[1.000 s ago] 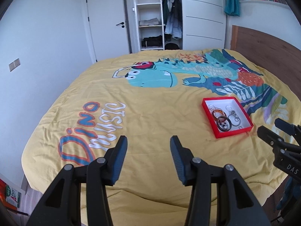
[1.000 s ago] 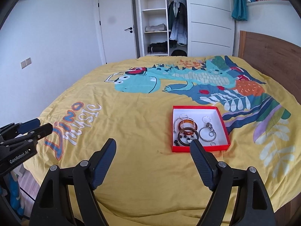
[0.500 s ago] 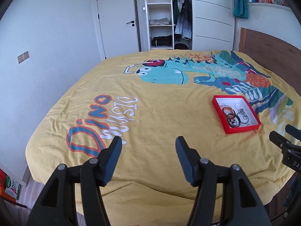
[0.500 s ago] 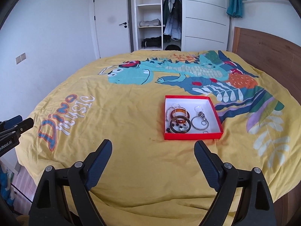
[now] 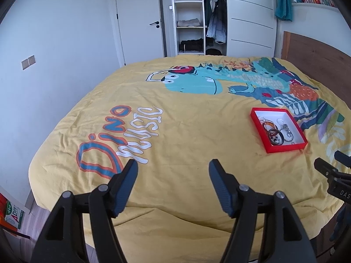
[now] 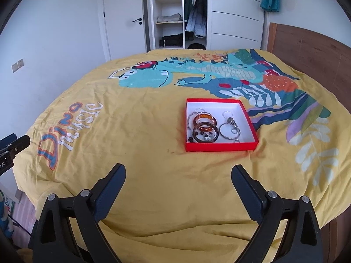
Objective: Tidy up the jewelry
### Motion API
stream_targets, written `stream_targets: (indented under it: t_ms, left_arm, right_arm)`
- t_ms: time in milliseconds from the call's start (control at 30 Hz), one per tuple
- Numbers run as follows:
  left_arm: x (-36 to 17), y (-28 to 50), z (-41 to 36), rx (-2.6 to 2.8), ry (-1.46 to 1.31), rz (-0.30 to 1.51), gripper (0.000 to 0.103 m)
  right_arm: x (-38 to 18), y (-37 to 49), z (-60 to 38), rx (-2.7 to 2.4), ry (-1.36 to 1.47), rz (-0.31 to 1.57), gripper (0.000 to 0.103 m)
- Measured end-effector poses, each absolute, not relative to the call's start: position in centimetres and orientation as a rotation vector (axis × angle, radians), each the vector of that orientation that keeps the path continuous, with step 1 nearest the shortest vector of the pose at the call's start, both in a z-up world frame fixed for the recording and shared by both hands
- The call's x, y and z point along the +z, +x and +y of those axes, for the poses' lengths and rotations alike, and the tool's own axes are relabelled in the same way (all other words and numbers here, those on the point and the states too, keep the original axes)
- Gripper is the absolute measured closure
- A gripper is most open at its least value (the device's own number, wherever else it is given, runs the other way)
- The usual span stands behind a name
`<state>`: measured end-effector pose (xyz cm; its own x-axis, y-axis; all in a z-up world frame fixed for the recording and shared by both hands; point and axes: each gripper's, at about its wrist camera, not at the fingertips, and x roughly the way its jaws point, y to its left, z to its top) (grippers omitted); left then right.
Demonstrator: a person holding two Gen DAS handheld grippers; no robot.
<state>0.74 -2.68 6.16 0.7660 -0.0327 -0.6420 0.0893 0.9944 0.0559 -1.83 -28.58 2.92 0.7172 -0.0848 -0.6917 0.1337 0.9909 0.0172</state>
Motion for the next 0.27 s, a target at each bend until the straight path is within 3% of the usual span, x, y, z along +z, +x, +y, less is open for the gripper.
stream_targets:
  t_ms: [267]
  left_arm:
    - [5.70,0.86,-2.99,-0.091,0.078,0.714,0.038]
  right_arm:
    - [2.57,-1.77,-28.79,-0.121,0.071,0.770,0.004]
